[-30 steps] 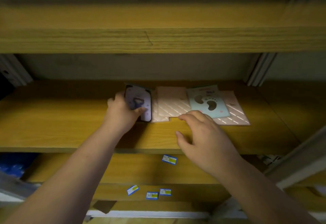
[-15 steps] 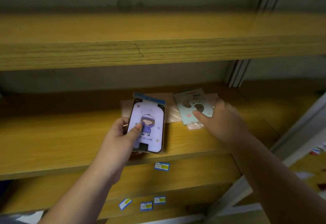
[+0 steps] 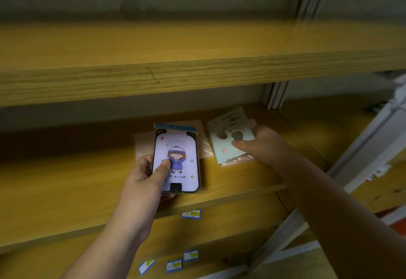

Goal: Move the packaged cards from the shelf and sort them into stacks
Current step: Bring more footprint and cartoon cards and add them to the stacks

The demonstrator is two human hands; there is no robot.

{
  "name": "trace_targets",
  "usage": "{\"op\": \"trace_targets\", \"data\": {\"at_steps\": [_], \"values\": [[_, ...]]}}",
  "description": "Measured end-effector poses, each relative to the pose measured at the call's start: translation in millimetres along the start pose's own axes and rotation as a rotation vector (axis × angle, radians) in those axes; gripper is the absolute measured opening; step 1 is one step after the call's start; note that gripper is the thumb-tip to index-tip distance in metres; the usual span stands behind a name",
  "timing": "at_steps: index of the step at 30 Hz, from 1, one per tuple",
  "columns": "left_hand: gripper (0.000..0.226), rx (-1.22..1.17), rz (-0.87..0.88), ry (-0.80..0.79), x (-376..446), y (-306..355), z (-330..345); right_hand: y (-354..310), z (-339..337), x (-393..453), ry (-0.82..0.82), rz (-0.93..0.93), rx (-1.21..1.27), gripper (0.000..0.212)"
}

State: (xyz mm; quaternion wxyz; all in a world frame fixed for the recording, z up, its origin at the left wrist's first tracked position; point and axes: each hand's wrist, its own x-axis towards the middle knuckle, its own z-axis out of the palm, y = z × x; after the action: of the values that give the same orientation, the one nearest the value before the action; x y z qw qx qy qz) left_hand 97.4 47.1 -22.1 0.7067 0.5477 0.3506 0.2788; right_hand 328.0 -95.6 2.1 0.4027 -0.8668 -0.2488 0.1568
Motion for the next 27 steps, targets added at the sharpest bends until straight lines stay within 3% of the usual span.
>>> {"op": "trace_targets", "data": {"at_steps": [4,12,20,27], "values": [[0.011,-0.001,0.006,-0.033,-4.3,0.0,12.3,1.0,-6.8,-21.2,-0.034,-0.022,0.275,0.003],[0.012,-0.023,0.032,-0.054,-34.8,3.9,40.9,28.2,-39.9,-75.4,0.034,0.056,0.748,0.014],[0.020,0.009,0.024,-0.062,-88.6,1.2,85.4,67.8,-82.6,-124.8,0.029,-0.064,0.827,0.014],[0.013,0.038,0.034,-0.022,-158.1,-11.1,149.0,102.5,-150.6,-177.4,-0.149,-0.115,0.888,0.011]]}}
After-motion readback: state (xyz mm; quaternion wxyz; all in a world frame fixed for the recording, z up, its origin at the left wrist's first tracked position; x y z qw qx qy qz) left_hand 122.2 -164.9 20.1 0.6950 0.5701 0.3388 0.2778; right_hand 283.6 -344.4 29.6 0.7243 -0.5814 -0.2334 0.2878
